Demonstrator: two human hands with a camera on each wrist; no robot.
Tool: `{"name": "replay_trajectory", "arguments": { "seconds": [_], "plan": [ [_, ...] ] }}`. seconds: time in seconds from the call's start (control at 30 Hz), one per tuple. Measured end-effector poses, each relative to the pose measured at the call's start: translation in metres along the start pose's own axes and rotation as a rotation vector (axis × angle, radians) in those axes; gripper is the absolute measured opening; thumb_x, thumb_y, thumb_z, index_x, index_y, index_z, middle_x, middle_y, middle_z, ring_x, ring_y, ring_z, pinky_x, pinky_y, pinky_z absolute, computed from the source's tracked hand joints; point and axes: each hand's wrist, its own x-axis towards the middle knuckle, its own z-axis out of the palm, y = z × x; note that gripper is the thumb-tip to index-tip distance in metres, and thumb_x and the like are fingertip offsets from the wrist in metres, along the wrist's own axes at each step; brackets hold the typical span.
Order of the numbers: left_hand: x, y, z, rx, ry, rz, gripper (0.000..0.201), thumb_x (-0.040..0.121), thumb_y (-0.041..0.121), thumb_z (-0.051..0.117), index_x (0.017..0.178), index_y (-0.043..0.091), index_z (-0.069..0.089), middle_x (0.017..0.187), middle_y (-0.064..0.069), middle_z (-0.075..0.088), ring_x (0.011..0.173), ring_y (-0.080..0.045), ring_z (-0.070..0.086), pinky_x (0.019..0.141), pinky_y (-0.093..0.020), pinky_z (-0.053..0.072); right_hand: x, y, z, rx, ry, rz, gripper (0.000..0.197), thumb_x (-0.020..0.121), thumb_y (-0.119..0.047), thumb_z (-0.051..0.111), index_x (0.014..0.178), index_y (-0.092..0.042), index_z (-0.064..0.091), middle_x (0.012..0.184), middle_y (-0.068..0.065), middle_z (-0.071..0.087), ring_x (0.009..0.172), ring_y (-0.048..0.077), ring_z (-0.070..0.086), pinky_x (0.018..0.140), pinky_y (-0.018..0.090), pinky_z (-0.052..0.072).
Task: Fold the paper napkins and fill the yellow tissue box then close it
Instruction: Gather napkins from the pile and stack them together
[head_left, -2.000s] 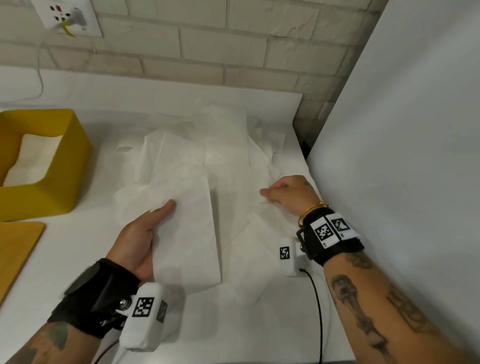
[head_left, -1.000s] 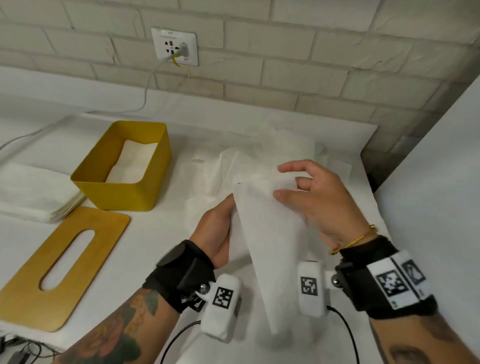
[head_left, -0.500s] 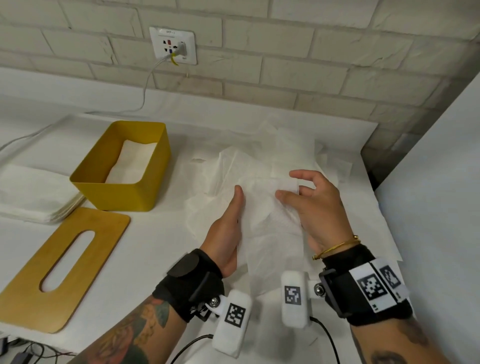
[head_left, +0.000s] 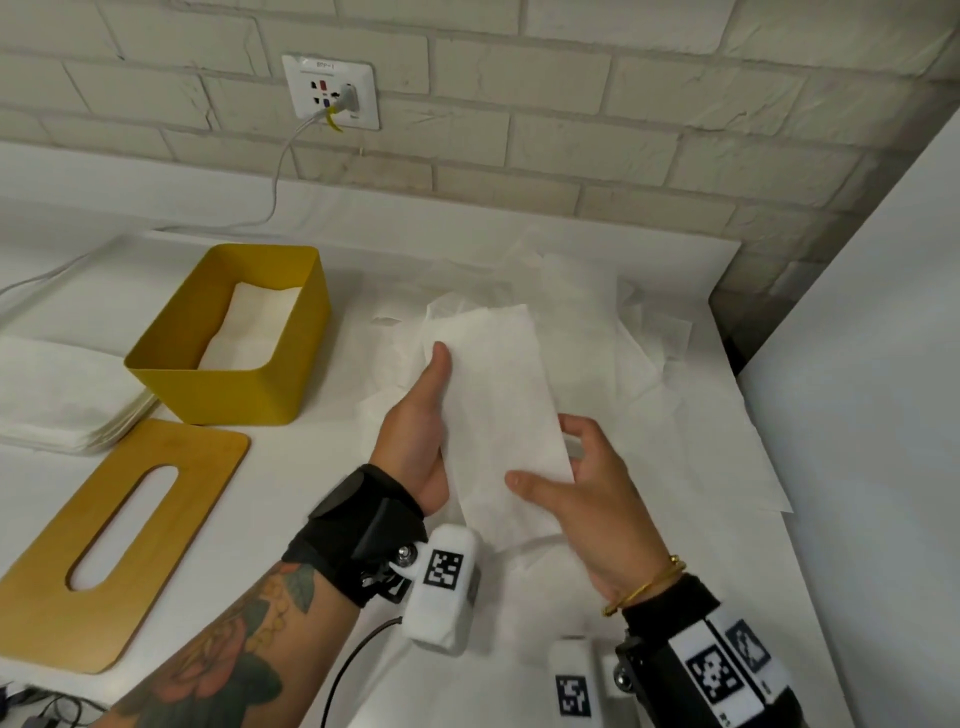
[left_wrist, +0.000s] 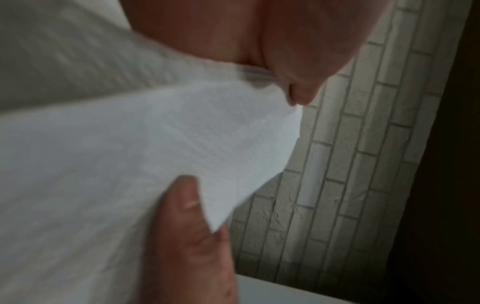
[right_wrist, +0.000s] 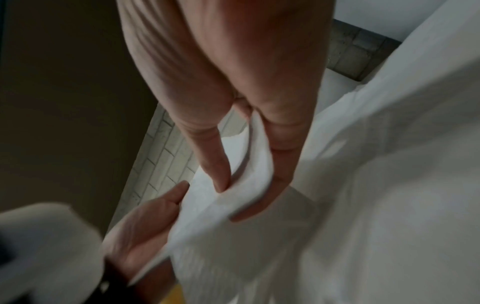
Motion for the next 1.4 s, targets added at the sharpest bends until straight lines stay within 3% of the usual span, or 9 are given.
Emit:
{"name": "replay_trajectory", "arguments": {
  "seconds": [0.13,0.43,0.57,0.67,0.87,1.0,1.13,1.3,1.4],
  "plan": [
    [0.0,-0.002,0.0,-0.049,-0.014,-0.046,0.059,0.102,0.054,0.045,0.14,0.01,0.056,0.133,-0.016,0.066,0.125,-0.034,0.063,0.112,-0.052,0.043,-0.003,0.005,-0.004,0.056,-0.01,0.021,0.056,0.081,-0.006,0.082,0.124,-0.029,0.054,0.101,-0.002,0.078,0.094,0.017,0.075,0.087,0.049,0.06],
    [0.003,0.0,-0.007,-0.036,0.043,-0.017,0.047,0.099,0.039,0.054,0.132,0.007,0.064,0.125,-0.013,0.071,0.116,-0.028,0.069,0.101,-0.044,0.052,-0.031,0.005,-0.027,-0.167,-0.098,0.064,0.044,0.085,-0.009,0.079,0.119,-0.027,0.058,0.091,0.006,0.077,0.08,0.024,0.076,0.074,0.037,0.062],
    [0.0,-0.001,-0.017,-0.07,0.047,-0.037,0.041,0.1,0.038,0.052,0.126,0.01,0.068,0.116,-0.009,0.075,0.103,-0.023,0.074,0.083,-0.038,0.062,-0.012,-0.008,-0.091,-0.383,0.194,0.025,0.018,0.086,-0.018,0.077,0.102,-0.022,0.071,0.089,-0.002,0.075,0.073,0.014,0.073,0.065,0.028,0.054],
    [-0.004,-0.008,-0.021,-0.079,0.05,-0.059,0.039,0.102,0.038,0.05,0.122,0.011,0.069,0.113,-0.007,0.076,0.097,-0.021,0.076,0.072,-0.035,0.063,0.014,-0.013,-0.126,-0.54,0.274,0.101,0.025,0.087,-0.023,0.077,0.11,-0.017,0.069,0.1,-0.001,0.072,0.071,0.013,0.07,0.06,0.019,0.047],
    [-0.008,-0.02,-0.025,-0.072,0.046,-0.098,0.041,0.097,0.04,0.053,0.116,0.012,0.077,0.118,-0.009,0.075,0.096,-0.024,0.076,0.071,-0.039,0.064,0.047,-0.001,-0.132,-0.732,0.142,0.207,0.043,0.082,-0.039,0.081,0.117,-0.019,0.067,0.111,-0.001,0.064,0.101,0.019,0.063,0.08,0.026,0.045],
    [-0.01,-0.018,-0.031,-0.083,0.035,-0.069,0.039,0.098,0.04,0.053,0.095,0.016,0.084,0.112,-0.008,0.077,0.093,-0.023,0.077,0.069,-0.039,0.064,0.048,-0.004,-0.128,-0.675,0.16,0.099,0.019,0.085,-0.029,0.079,0.096,-0.015,0.072,0.079,-0.008,0.059,0.082,0.013,0.056,0.065,0.019,0.04],
    [-0.012,-0.013,-0.037,-0.09,0.051,-0.043,0.042,0.101,0.04,0.049,0.092,0.019,0.084,0.113,-0.007,0.077,0.096,-0.022,0.076,0.073,-0.039,0.064,0.041,-0.015,-0.13,-0.657,0.226,-0.034,0.011,0.087,-0.024,0.078,0.097,-0.019,0.075,0.085,-0.006,0.067,0.085,0.012,0.062,0.071,0.017,0.045],
    [-0.015,-0.011,-0.04,-0.081,0.066,-0.028,0.045,0.103,0.04,0.046,0.091,0.02,0.084,0.109,-0.005,0.078,0.093,-0.021,0.077,0.064,-0.035,0.063,0.033,-0.012,-0.136,-0.813,0.127,0.119,0.032,0.082,-0.033,0.082,0.108,-0.025,0.065,0.105,0.001,0.066,0.101,0.02,0.061,0.089,0.033,0.05],
    [-0.015,-0.011,-0.041,-0.076,0.078,-0.024,0.045,0.103,0.039,0.045,0.089,0.02,0.084,0.107,-0.005,0.078,0.091,-0.02,0.077,0.062,-0.034,0.062,0.024,-0.011,-0.146,-0.841,0.15,0.106,0.018,0.082,-0.026,0.082,0.091,-0.02,0.067,0.095,0.0,0.067,0.097,0.02,0.063,0.072,0.024,0.047]
  ]
}}
